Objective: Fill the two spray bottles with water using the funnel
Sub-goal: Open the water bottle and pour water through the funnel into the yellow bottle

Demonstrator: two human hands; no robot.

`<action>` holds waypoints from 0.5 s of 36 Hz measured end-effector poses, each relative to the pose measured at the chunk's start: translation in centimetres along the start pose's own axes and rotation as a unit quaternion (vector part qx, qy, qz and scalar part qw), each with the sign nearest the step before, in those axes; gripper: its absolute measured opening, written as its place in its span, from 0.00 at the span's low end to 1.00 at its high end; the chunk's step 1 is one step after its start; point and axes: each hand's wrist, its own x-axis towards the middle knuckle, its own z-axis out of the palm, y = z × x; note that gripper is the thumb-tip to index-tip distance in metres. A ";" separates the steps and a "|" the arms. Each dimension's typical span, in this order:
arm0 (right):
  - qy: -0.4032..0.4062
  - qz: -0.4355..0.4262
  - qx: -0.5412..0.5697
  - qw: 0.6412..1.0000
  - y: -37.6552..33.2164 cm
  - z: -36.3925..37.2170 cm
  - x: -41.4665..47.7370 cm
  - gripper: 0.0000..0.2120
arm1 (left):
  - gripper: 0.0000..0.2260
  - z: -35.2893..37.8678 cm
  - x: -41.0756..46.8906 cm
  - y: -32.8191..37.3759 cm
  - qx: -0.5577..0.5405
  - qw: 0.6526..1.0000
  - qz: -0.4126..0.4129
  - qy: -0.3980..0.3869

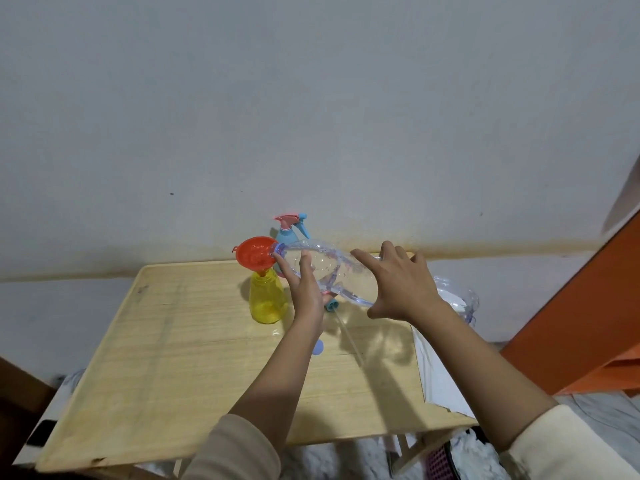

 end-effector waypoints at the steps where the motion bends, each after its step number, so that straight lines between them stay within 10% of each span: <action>1: 0.000 0.000 0.000 1.000 0.0 0.1 0.0 0.46 | 0.30 0.0 0.0 0.0 -0.001 1.000 -0.001 0.001; 18: 0.027 0.002 0.056 0.998 0.9 1.7 0.3 0.47 | 0.31 0.2 0.5 -0.3 0.054 0.997 0.059 0.005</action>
